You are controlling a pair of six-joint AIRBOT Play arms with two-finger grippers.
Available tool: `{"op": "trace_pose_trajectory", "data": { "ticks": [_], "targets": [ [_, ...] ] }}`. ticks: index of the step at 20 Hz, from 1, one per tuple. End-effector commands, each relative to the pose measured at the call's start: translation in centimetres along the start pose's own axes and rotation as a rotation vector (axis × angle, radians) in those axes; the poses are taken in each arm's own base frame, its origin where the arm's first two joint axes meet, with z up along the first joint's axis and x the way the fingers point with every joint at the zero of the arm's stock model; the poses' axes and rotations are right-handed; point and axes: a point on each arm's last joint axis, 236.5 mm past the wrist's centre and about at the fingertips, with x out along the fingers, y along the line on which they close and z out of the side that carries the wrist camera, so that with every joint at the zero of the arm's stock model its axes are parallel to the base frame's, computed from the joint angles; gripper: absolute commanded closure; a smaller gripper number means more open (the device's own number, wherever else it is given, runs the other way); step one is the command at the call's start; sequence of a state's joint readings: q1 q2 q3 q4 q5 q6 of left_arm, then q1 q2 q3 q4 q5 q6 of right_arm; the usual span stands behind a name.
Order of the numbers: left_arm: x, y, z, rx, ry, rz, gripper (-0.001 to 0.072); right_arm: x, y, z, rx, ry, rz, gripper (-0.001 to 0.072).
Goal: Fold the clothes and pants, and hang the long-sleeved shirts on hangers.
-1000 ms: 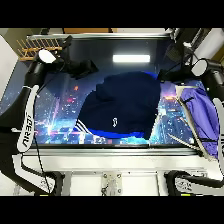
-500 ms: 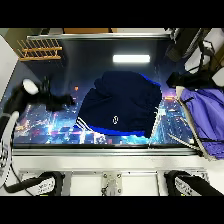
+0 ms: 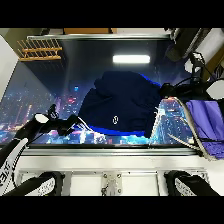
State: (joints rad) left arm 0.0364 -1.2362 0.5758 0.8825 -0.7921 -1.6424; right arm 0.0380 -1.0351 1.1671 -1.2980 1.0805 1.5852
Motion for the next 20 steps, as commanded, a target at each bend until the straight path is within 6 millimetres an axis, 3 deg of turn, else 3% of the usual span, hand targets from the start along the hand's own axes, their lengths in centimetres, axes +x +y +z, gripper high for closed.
{"op": "trace_pose_trajectory", "data": {
  "ticks": [1, 4, 5, 8, 12, 14, 17, 20],
  "targets": [
    [0.9, -2.3, 2.2, -0.012, -0.078, -0.041, 0.0048, 0.0, 0.6, -0.4, 0.006, 0.01, 0.02, 0.0049],
    [1.5, -3.9, 3.8, 0.013, -0.081, -0.049, 0.0643, 0.4, 0.2, -1.8, 0.014, 0.058, 0.014, 0.005],
    [1.4, -4.2, 3.9, 0.034, -0.075, -0.045, 0.07, 0.8, -0.1, -3.1, 0.02, 0.098, 0.01, 0.0049],
    [0.1, -4.1, 2.3, 0.114, -0.057, -0.031, 0.07, 2.4, -1.2, -9.0, 0.181, 0.256, -0.021, 0.005],
    [-1.1, -1.5, -4.0, 0.198, 0.043, 0.015, 0.07, 5.1, -2.0, -19.2, 0.513, 0.465, -0.074, 0.005],
    [-1.6, -1.1, -6.3, 0.23, 0.057, 0.007, 0.0701, 6.4, -1.2, -22.6, 0.632, 0.516, -0.04, 0.0049],
    [-2.2, -1.3, -7.8, 0.277, 0.035, -0.017, 0.07, 8.4, -0.1, -24.6, 0.782, 0.501, 0.02, 0.005],
    [-2.7, -1.3, -8.4, 0.291, 0.02, -0.03, 0.07, 9.9, -0.8, -24.7, 0.842, 0.444, 0.018, 0.006]
  ]
}}
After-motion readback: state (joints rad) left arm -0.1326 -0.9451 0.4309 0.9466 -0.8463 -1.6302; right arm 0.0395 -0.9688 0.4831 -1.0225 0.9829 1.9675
